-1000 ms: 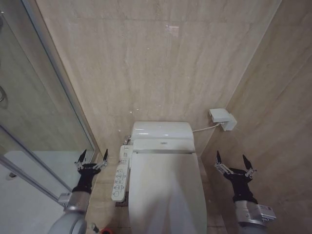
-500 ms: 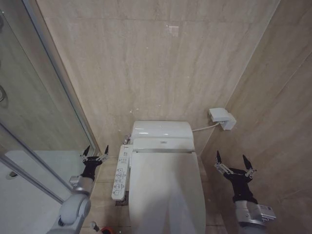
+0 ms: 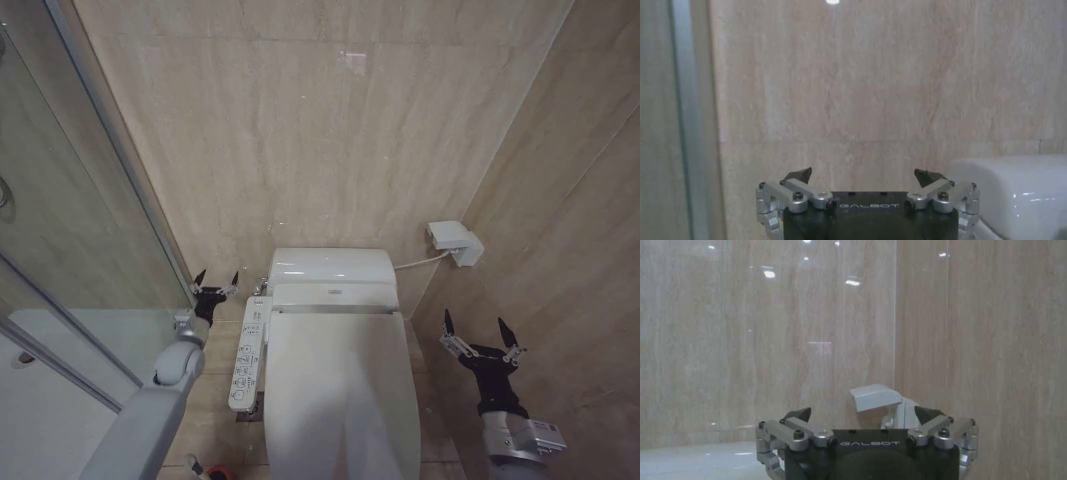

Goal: Open the toilet lid, clean the toilet bowl with a toilet brush, close the toilet lid, and flush.

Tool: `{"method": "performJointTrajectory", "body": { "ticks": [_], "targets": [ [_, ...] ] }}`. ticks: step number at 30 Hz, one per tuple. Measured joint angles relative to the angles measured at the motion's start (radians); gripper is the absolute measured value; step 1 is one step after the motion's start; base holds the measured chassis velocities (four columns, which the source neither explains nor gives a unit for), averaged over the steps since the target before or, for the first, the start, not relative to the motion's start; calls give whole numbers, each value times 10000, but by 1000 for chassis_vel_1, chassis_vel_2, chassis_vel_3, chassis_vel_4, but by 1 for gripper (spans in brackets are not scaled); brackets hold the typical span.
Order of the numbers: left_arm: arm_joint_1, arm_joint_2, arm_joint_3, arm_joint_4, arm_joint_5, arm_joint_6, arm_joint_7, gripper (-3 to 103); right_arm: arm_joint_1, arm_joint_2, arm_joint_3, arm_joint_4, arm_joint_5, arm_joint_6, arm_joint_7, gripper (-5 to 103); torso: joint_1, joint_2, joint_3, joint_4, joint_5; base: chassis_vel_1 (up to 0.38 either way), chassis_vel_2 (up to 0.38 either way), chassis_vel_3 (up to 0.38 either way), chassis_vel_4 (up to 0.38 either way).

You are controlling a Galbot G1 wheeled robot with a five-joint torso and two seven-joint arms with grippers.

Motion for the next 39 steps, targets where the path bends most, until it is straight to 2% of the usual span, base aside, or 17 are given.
{"method": "performJointTrajectory", "body": {
  "ticks": [6,7,13,14,19,20,28,29,35,36,39],
  "targets": [
    [-528,136,205,467,-126,-139,433,100,0,0,0,0,0,0,1,100,-1,0,0,0,-1,0,0,0,0],
    [-654,152,286,662,-124,-300,684,90,0,0,0,0,0,0,1,100,-1,0,0,0,-5,0,0,0,0],
    [-830,331,590,1112,54,-664,1235,90,0,0,0,0,0,0,1,100,-1,0,0,-2,-4,0,0,0,0],
    [-858,466,784,1276,189,-769,1374,63,0,0,0,0,0,0,0,100,-1,0,-1,-3,-4,0,0,0,0],
    [-975,819,1140,1706,477,-1060,1788,63,0,0,0,0,0,0,1,100,-1,0,-1,0,-5,0,0,0,0],
    [-1085,930,1190,1909,527,-1185,1937,36,0,0,0,0,0,0,1,100,-1,0,-1,0,-5,0,0,0,0],
    [-1558,1039,1591,2375,529,-1585,2371,36,0,0,0,0,0,0,1,100,-1,0,-1,-2,-3,0,0,0,0],
    [-1580,1020,1670,2375,526,-1635,2419,9,0,0,0,0,0,0,1,100,-1,0,-1,-3,-3,0,0,0,0],
    [-1590,807,2135,2539,639,-2114,3169,9,0,0,0,0,1,0,1,100,-1,0,-1,-3,-3,0,0,0,0],
    [-1591,784,2150,2582,688,-2162,3239,0,0,0,0,0,0,0,1,100,-1,0,-1,-3,-4,0,0,0,0],
    [-1593,742,2161,2758,916,-2327,3491,0,0,0,0,0,0,0,1,100,-1,1,-1,-2,-3,0,0,0,0]
  ]
}}
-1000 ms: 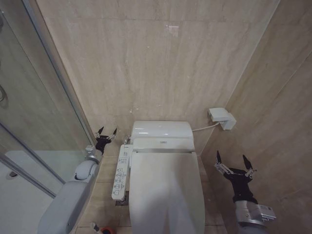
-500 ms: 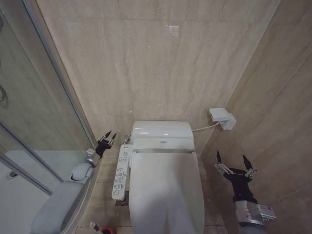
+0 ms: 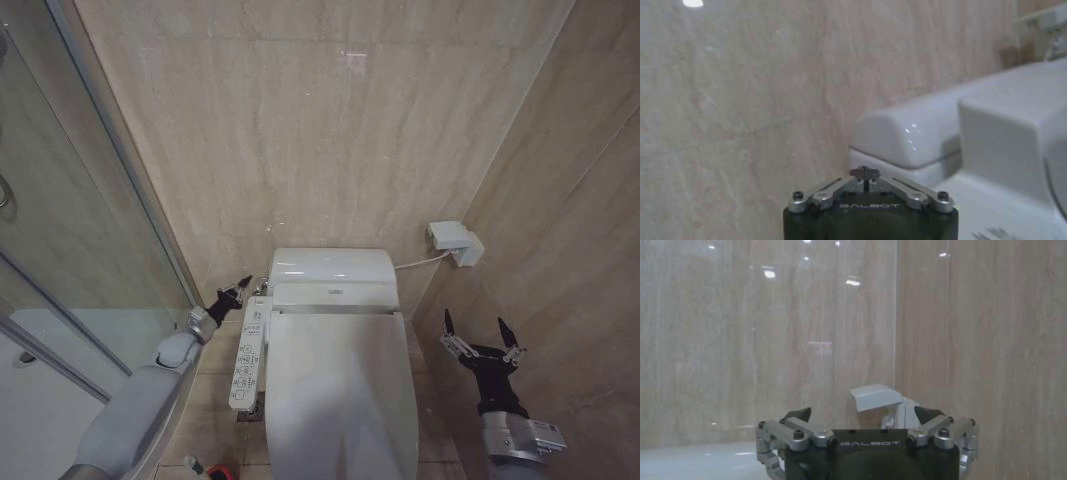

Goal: Open the toilet lid, clean the toilet bowl with a toilet brush, close the toilet lid, and flush.

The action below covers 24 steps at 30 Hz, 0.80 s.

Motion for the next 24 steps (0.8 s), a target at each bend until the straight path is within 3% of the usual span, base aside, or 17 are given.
{"method": "performJointTrajectory", "body": {
  "ticks": [15,24],
  "targets": [
    [-453,58,-182,1217,496,-629,920,0,0,0,0,0,0,0,0,100,0,0,0,0,0,0,0,0,0],
    [-715,-30,-421,1893,1406,-1107,1492,0,0,0,0,0,0,0,0,100,0,0,0,1,0,0,0,0,0]
  ]
}}
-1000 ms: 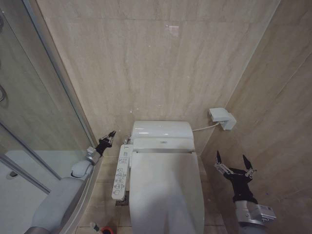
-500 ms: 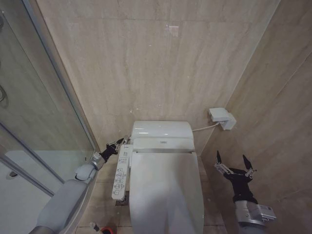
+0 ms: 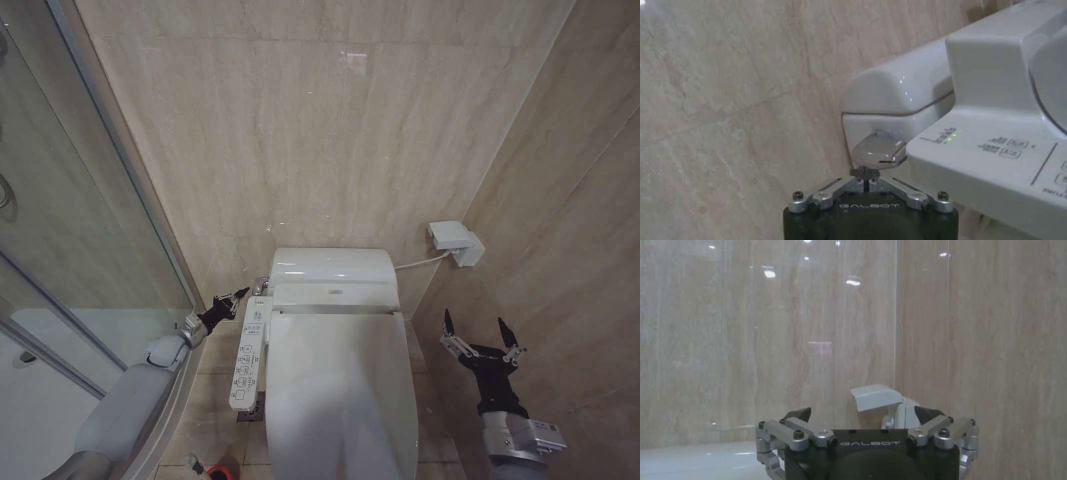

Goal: Open the toilet lid, clean the toilet bowl with a toilet brush, close the toilet lid, and flush.

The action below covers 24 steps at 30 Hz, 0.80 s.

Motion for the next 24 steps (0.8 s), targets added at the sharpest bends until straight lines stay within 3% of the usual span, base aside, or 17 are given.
{"method": "performJointTrajectory", "body": {
  "ticks": [5,24],
  "targets": [
    [-253,-17,-53,353,272,-327,146,0,0,0,0,0,0,0,0,100,0,0,0,1,1,0,0,0,0],
    [-912,-150,483,839,250,-606,456,0,0,0,0,0,0,0,0,100,0,0,0,0,1,0,0,0,0]
  ]
}}
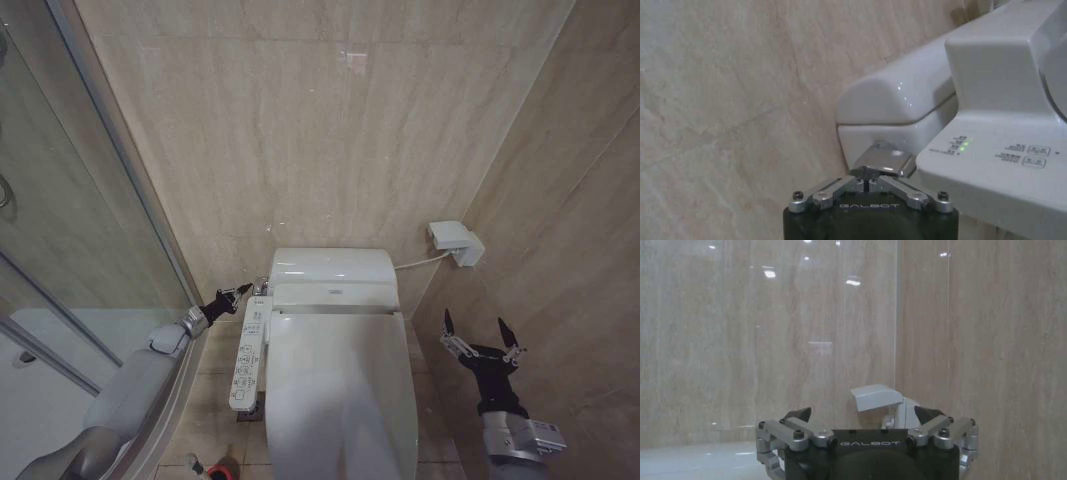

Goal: Open the toilet lid, clean the toilet bowl with a toilet brush, close the toilet lid, and flush.

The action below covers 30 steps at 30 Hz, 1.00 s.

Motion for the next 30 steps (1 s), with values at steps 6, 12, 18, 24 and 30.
{"method": "performJointTrajectory", "body": {
  "ticks": [6,12,18,24,30],
  "targets": [
    [-8,0,68,-187,-17,7,61,0,0,0,0,0,0,0,0,100,0,0,0,0,0,0,0,0,0],
    [66,-22,102,-373,-26,56,93,0,0,0,0,0,0,0,0,100,0,0,0,1,0,0,0,0,0],
    [55,-117,122,-333,-42,56,234,0,0,0,0,0,0,0,0,100,0,0,-1,6,4,0,0,0,0],
    [46,-199,91,-34,-53,19,443,0,0,0,0,0,0,0,0,100,-1,1,-3,4,6,0,0,0,0],
    [-69,-350,49,376,-45,-31,674,0,0,0,0,0,0,0,0,100,-2,1,-2,3,3,0,0,0,0]
  ]
}}
